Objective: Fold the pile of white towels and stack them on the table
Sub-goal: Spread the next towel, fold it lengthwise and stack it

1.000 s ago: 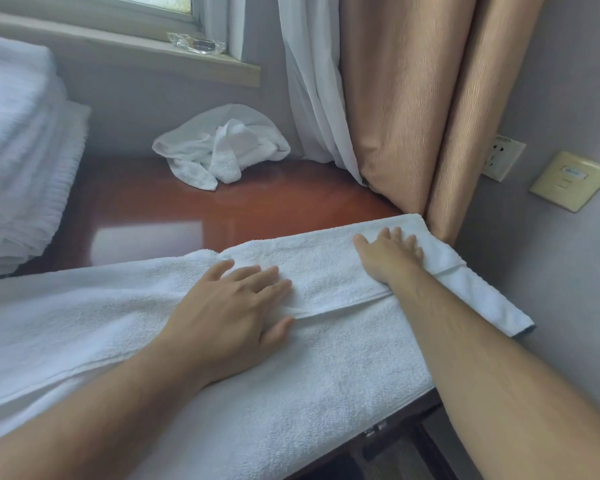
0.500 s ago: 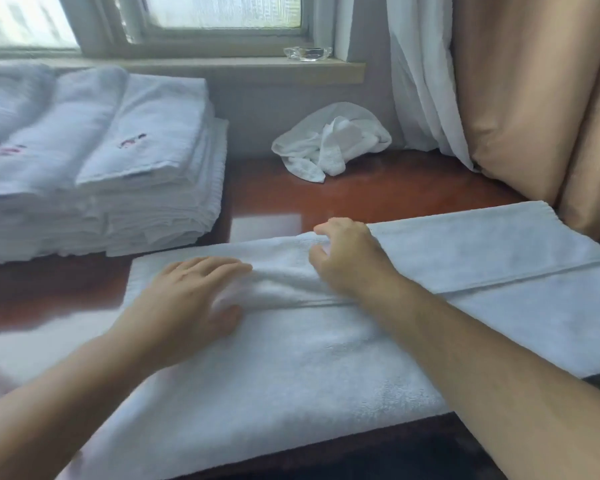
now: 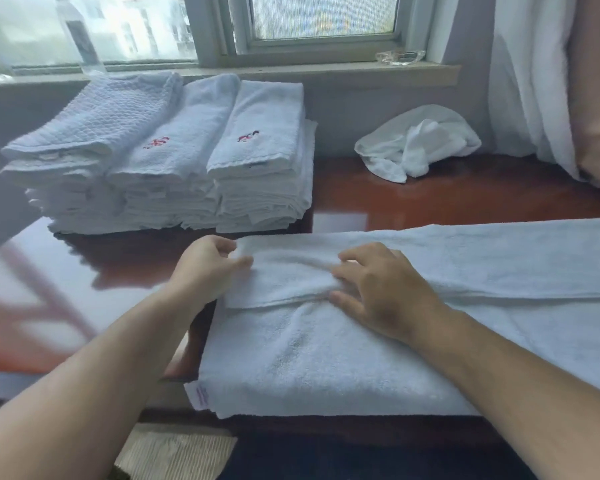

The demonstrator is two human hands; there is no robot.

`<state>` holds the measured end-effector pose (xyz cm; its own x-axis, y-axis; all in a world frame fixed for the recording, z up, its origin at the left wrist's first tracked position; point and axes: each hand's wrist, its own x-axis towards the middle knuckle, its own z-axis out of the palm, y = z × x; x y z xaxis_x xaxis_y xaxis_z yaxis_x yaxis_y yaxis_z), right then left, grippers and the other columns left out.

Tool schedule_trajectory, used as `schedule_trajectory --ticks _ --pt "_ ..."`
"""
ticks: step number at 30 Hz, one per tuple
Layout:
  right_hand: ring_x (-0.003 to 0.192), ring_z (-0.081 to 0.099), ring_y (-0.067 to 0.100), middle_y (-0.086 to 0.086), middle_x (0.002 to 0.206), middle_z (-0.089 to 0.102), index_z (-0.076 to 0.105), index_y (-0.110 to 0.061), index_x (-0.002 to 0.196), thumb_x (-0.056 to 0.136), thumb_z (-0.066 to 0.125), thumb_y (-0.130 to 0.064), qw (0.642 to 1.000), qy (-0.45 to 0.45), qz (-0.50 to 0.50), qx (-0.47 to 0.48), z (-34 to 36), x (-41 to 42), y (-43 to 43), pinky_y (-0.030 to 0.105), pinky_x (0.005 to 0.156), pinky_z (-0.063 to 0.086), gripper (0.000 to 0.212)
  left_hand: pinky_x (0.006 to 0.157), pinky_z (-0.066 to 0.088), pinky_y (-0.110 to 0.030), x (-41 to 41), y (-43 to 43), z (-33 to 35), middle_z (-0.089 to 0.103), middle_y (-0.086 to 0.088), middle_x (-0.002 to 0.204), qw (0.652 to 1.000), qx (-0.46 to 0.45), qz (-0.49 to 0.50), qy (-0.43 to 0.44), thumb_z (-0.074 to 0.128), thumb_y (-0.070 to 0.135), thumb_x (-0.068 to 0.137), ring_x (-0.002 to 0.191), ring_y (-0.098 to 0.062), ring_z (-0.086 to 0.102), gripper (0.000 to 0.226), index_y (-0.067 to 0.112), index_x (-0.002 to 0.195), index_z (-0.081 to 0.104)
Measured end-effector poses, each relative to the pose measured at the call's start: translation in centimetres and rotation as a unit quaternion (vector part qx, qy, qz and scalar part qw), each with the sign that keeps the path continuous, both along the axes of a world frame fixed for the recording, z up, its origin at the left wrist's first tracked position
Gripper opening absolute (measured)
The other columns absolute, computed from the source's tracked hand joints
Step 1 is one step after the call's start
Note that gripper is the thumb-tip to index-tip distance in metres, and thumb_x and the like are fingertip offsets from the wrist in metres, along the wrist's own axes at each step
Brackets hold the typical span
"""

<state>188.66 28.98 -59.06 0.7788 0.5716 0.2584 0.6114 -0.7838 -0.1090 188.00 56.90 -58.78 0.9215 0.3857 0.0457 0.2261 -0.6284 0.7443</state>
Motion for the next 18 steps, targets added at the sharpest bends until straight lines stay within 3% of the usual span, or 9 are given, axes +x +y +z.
schedule_trajectory --ticks 3,6,8,10,13,15,18 --pt "0.117 0.052 0.025 -0.003 0.12 0.064 0.073 -0.02 0.11 0.099 0.056 -0.044 0.999 -0.048 -0.001 -0.002 -0.2 0.0 -0.6 0.043 0.099 0.037 0.031 0.058 0.044 -0.026 0.3 -0.9 0.7 0.057 0.006 0.083 0.978 -0.164 0.014 -0.128 0.067 0.02 0.081 0.067 -0.012 0.056 0.032 0.032 0.11 0.063" --pt "0.098 0.057 0.028 -0.001 0.098 0.066 0.069 -0.013 0.088 0.098 0.064 -0.028 0.989 -0.102 0.036 0.1 -0.4 -0.3 -1.1 0.045 0.088 0.039 0.018 0.06 0.047 -0.034 0.1 -1.0 0.9 0.064 0.001 0.088 0.952 -0.267 0.022 -0.148 0.057 0.018 0.07 0.065 -0.018 0.057 0.043 0.036 0.109 0.065" --pt "0.095 0.055 0.028 0.0 0.096 0.063 0.066 -0.013 0.085 0.1 0.058 -0.031 0.987 -0.107 0.052 0.112 -0.4 -0.3 -1.4 0.045 0.085 0.04 0.025 0.066 0.048 -0.033 -0.1 -0.6 0.5 0.067 -0.002 0.105 0.974 -0.215 0.015 -0.077 0.058 0.021 0.07 0.073 -0.019 0.062 0.05 0.029 0.119 0.062" --pt "0.095 0.053 0.025 -0.001 0.097 0.061 0.067 -0.015 0.087 0.1 0.053 -0.04 0.992 -0.055 0.081 0.083 -0.4 -0.3 -1.4 0.042 0.087 0.042 0.032 0.063 0.045 -0.027 -0.6 -0.5 0.0 0.065 0.003 0.11 0.991 -0.133 0.006 0.001 0.061 0.026 0.076 0.078 -0.015 0.064 0.06 0.026 0.135 0.053" --pt "0.095 0.051 0.018 -0.004 0.1 0.059 0.067 -0.02 0.094 0.092 0.063 -0.053 0.993 0.012 0.112 0.046 -0.3 -0.2 -1.3 0.033 0.088 0.042 0.033 0.059 0.043 -0.025 -0.9 -0.4 -0.1 0.059 0.006 0.112 0.997 -0.073 -0.01 0.006 0.067 0.03 0.082 0.078 -0.013 0.062 0.067 0.038 0.143 0.04" --pt "0.095 0.051 0.015 -0.006 0.1 0.059 0.068 -0.022 0.095 0.092 0.064 -0.054 0.992 0.031 0.112 0.056 0.0 0.0 -1.3 0.03 0.087 0.041 0.032 0.07 0.044 -0.026 -0.8 -0.4 -0.2 0.056 0.006 0.115 0.999 0.007 -0.038 0.001 0.068 0.025 0.084 0.089 -0.015 0.06 0.064 0.041 0.141 0.045" --pt "0.108 0.052 0.013 -0.008 0.112 0.063 0.072 -0.028 0.106 0.097 0.044 -0.06 0.993 0.057 0.06 0.088 0.4 0.1 -0.8 0.036 0.096 0.04 0.044 0.09 0.042 -0.031 -1.0 -0.6 -0.3 0.055 0.002 0.116 0.992 0.12 -0.031 -0.011 0.065 0.023 0.089 0.109 -0.019 0.052 0.057 0.033 0.143 0.049"
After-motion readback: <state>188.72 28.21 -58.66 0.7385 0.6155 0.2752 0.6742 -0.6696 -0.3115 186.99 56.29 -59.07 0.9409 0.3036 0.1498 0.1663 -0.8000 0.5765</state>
